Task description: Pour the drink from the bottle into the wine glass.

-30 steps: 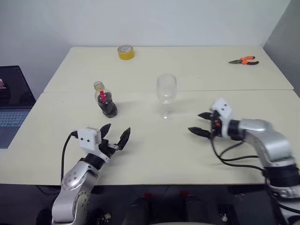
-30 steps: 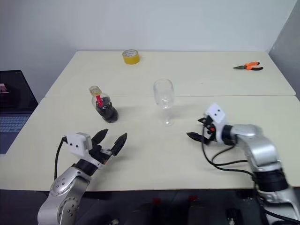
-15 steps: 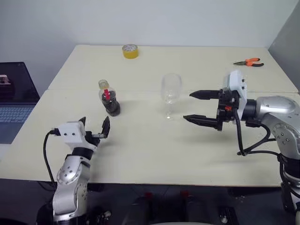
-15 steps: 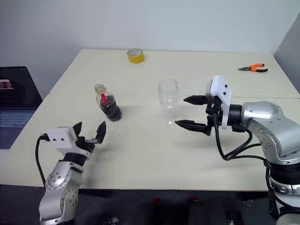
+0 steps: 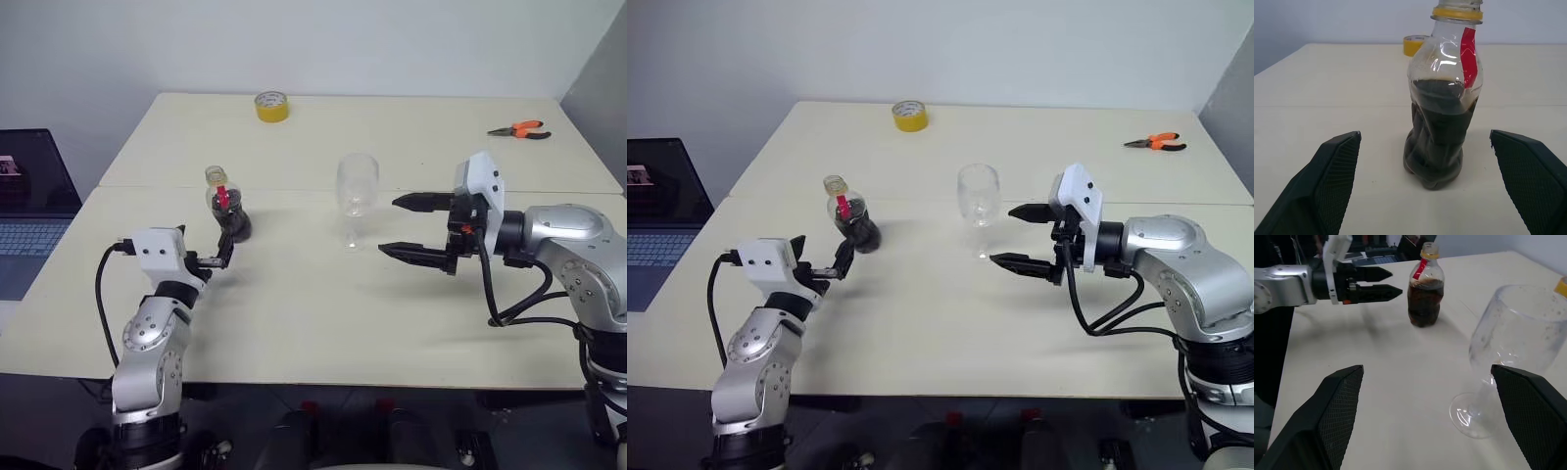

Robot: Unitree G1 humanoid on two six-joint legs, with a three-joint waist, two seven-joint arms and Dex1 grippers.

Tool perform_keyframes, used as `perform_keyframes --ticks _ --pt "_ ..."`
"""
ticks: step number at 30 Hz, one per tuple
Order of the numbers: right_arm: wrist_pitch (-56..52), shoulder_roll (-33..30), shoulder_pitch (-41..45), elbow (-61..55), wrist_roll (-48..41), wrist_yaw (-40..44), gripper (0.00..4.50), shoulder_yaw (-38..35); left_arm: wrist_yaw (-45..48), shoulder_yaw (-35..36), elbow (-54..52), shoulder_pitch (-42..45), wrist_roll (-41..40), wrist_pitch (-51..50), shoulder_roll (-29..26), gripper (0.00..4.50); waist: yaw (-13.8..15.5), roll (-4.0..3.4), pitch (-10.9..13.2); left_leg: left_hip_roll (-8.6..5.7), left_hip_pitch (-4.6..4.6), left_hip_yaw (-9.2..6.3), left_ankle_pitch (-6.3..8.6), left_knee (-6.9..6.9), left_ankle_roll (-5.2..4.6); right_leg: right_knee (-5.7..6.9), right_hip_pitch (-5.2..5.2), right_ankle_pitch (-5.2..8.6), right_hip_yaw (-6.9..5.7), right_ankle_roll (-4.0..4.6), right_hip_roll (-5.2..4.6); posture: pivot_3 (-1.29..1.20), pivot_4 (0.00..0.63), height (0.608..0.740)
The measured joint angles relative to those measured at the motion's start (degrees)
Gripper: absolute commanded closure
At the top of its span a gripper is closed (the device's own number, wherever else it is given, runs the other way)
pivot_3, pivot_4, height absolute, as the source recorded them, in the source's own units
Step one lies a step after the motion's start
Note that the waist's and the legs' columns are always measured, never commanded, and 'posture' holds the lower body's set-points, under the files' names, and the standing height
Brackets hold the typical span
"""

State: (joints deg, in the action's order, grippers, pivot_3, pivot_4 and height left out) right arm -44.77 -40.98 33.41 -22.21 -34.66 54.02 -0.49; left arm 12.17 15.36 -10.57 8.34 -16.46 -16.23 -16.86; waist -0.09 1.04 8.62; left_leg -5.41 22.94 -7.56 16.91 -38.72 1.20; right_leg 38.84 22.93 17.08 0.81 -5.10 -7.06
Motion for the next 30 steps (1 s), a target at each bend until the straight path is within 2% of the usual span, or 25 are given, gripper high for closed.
perform_keyframes --ticks 10,27,30 --pt "0.1 0.4 2.1 -1.7 -3.1 -1.2 0.04 -1.5 3.2 -2.3 10.9 6.5 1.5 1.9 -0.7 0.00 0.0 0.03 0.0 0.01 0.00 -0.02 0.00 -0.01 0.00 0.03 0.02 0.00 -0.02 0.00 0.00 0.00 0.150 0.740" --pt "0.0 0.2 3.7 -2.1 -4.3 -2.9 0.04 -1.3 6.0 -3.9 21.4 13.9 4.2 6.4 -2.0 0.00 -0.1 0.05 0.0 0.00 0.03 -0.01 0.00 -0.03 0.01 0.07 0.08 0.00 -0.01 0.00 -0.01 0.00 0.150 0.740" --pt "0.0 0.1 3.8 -2.1 -4.2 -2.9 0.00 -0.9 6.1 -4.0 22.6 14.6 4.5 7.1 -2.0 0.61 -0.1 0.05 0.0 0.00 0.04 -0.01 0.00 -0.03 0.01 0.08 0.10 0.00 -0.01 0.00 -0.01 0.00 0.150 0.740"
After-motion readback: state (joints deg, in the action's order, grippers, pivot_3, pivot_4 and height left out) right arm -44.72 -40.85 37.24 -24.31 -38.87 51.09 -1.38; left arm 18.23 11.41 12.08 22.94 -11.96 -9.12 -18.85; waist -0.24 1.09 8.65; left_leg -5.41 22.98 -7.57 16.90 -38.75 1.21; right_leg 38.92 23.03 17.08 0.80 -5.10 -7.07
